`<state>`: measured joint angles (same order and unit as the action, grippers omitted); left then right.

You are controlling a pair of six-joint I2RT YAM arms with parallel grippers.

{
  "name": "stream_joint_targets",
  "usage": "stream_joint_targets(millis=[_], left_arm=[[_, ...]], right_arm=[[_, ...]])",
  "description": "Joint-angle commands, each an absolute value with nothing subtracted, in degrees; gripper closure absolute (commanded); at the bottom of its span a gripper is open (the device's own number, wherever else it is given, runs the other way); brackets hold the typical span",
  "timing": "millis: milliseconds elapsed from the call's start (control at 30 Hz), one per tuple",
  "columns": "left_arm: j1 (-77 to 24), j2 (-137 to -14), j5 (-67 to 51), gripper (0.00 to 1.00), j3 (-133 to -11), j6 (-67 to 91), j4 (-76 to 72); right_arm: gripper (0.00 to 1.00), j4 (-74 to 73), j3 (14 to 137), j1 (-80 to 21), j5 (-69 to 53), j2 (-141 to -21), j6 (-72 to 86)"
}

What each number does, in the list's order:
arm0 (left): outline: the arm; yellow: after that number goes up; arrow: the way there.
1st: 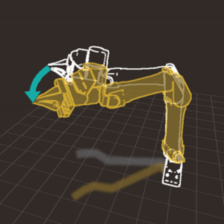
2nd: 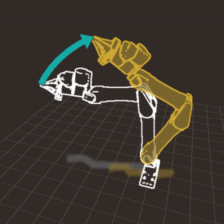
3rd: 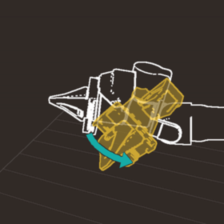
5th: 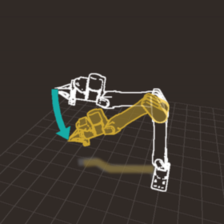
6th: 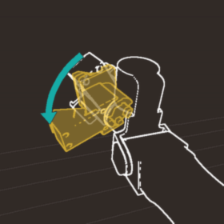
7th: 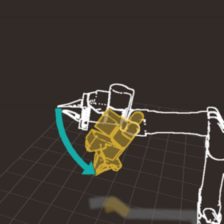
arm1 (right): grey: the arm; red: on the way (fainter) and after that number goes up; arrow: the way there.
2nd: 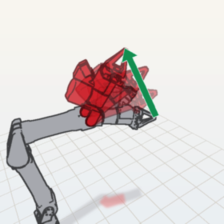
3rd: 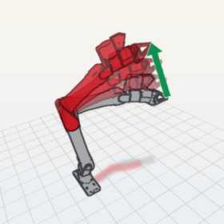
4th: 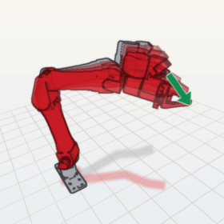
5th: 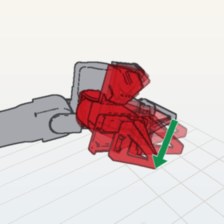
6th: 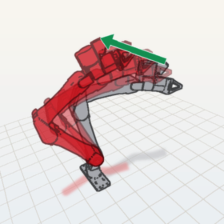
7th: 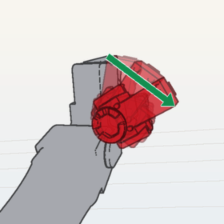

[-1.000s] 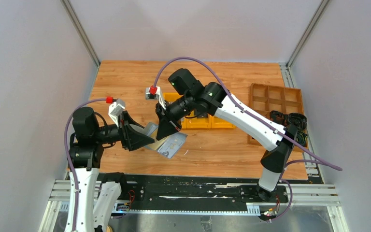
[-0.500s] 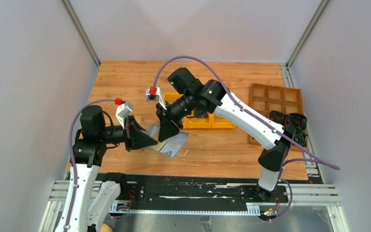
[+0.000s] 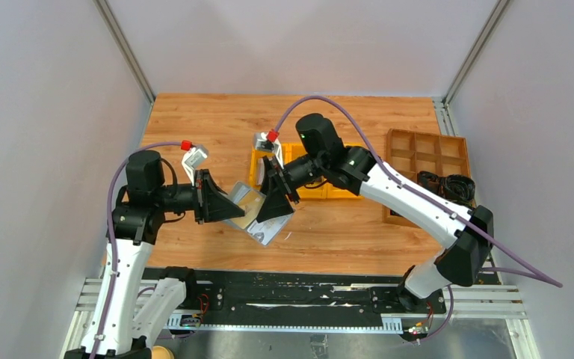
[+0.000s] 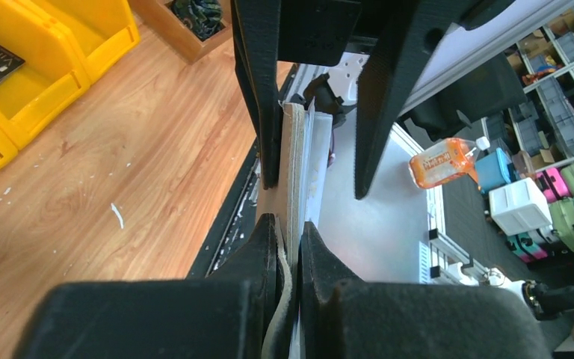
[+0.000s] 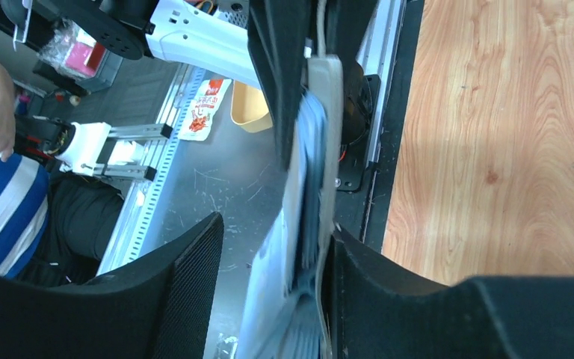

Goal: Take the credit cards out of the card holder
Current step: Remove the credit card from the card holder.

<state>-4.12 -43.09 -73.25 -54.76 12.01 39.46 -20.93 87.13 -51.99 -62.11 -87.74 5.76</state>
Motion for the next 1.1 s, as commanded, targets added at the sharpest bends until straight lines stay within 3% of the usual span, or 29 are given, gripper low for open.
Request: stream_joint_targets(millis=[0,133,233,300,367,500,700,867,933,1000,1033,1067], left_arm=[[-3.6,-42.3,-70.6,1.00,-57.5,15.2,35.6],[-3.6,-41.1,-70.8,1.00,-56.9,19.3,32.1],[-3.6,-39.1,-70.6,1.00,-53.7,27.2,23.4],[-3.7,-37.8,-70.1,0.76,-51.2,32.6,17.8],[-3.6,-37.1,-69.2,0.51,-49.6,34.8,15.5],[-3.6,-37.9,-69.4,0.38,-48.4,35.1,15.1],[-4.3,-39.6,-72.7,0.39,-47.8,32.9,18.9],[-5.3,-39.4,-76.7,0.46,-47.4,28.2,25.0],[-5.4,-39.2,-77.6,0.54,-47.0,28.3,25.1],[-5.4,-39.3,-77.9,0.69,-47.0,27.8,25.1],[-5.4,-39.5,-77.9,0.76,-47.2,27.4,25.2],[-5.4,-39.7,-77.8,0.83,-47.5,27.0,25.5]], right_arm=[[0.51,-12.4,80.4,-50.7,-67.6,-83.1,15.6],[0.67,-10.5,78.8,-50.0,-67.9,-82.7,17.8],[0.91,-10.8,79.2,-49.7,-68.4,-82.7,18.1],[1.00,-12.3,80.1,-49.7,-68.0,-82.8,17.1],[1.00,-14.3,81.8,-49.7,-68.0,-83.7,16.2],[1.00,-21.2,86.4,-50.3,-68.3,-86.0,12.0],[1.00,-24.0,89.8,-51.0,-68.5,-88.5,9.8],[1.00,-27.1,92.6,-51.1,-68.5,-90.6,7.6],[1.00,-27.5,93.5,-51.3,-68.7,-91.3,7.4],[1.00,-27.6,94.0,-51.4,-68.9,-91.9,7.1],[0.94,-27.6,94.1,-51.3,-68.9,-92.2,6.9],[0.78,-27.7,94.2,-51.2,-68.8,-92.1,6.5]])
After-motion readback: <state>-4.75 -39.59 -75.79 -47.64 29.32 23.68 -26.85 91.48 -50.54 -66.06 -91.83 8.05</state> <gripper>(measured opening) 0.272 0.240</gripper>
